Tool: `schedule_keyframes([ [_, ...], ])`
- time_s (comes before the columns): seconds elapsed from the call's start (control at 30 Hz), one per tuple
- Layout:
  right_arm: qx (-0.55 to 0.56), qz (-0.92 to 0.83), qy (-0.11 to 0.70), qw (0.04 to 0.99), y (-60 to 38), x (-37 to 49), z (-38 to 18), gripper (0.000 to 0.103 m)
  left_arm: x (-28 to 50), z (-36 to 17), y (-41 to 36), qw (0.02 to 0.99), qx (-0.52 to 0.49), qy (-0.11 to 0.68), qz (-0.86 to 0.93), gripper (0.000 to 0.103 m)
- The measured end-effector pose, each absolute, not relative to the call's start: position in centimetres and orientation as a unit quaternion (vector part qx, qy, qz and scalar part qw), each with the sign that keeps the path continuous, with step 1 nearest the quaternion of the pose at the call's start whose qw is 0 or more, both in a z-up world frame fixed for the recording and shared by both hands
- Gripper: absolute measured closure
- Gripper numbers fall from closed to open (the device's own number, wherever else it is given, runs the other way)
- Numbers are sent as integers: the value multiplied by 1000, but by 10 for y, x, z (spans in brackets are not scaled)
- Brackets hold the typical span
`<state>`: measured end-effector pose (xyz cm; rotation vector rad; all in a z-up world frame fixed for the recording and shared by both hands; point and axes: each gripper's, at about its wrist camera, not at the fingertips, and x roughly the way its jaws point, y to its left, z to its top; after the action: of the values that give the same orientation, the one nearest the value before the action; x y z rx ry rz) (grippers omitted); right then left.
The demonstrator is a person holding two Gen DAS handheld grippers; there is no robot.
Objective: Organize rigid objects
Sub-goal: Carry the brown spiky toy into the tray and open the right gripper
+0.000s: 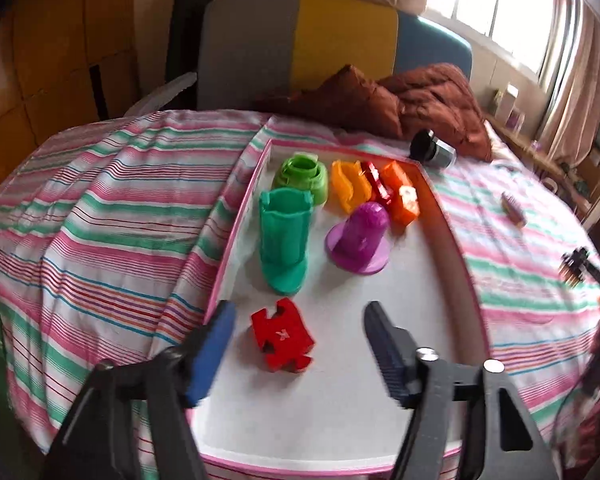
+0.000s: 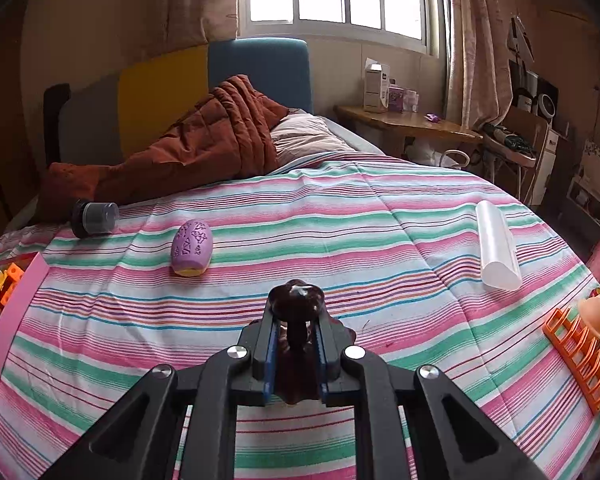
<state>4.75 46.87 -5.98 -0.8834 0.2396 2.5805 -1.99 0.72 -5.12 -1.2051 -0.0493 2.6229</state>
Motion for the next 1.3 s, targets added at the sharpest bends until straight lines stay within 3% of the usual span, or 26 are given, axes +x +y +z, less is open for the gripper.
schedule_keyframes([
  [0.1,-321,926,90,180,456,51,-56,89,-13,-44,9,142,-405,-55,902,12],
  [0.4,-333,928,140,95,406,57,-44,89,2,-28,21,169,-388,-70,903,6],
  [0.93,-337,926,135,-102,253,20,-8,89,9,-25,-6,145,-379,-97,909,5],
  [1.3,-374,912,79,-145,188,-14,-24,89,14,-26,-30,128,-379,-109,910,5],
])
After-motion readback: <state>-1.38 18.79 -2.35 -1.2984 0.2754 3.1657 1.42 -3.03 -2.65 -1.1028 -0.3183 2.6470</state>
